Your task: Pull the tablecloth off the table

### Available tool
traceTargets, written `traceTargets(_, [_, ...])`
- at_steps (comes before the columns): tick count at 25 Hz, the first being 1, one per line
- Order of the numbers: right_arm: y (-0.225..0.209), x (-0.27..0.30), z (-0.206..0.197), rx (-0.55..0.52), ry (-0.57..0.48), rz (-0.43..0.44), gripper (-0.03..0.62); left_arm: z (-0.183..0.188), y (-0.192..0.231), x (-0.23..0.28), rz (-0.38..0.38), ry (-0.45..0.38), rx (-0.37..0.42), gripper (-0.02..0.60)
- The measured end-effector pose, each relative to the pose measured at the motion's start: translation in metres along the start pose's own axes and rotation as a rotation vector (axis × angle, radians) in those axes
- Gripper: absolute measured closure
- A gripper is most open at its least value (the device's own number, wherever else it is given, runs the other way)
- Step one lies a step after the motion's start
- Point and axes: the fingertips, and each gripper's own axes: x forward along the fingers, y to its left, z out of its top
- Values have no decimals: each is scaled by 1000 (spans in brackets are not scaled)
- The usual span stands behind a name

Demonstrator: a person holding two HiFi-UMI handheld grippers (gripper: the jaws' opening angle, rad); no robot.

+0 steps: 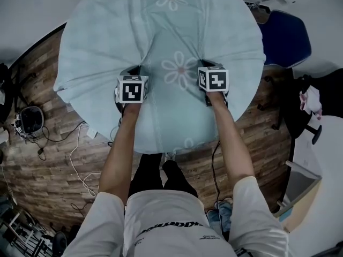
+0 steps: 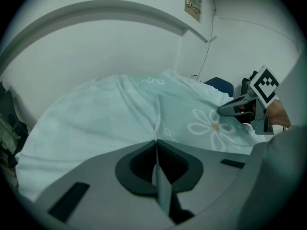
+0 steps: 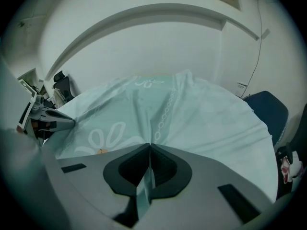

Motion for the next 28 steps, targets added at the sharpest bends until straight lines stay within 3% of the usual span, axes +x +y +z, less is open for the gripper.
traceTargets(8, [18, -56, -6, -3, -87, 39, 562, -8, -25, -53, 17, -36, 21, 566])
traceTargets(14, [22, -101, -23, 67, -127, 80, 562, -13, -53, -101, 26, -101, 11, 566])
traceTargets(28, [40, -198, -59, 52, -198, 97, 562, -31, -98, -191, 42, -181, 43, 566])
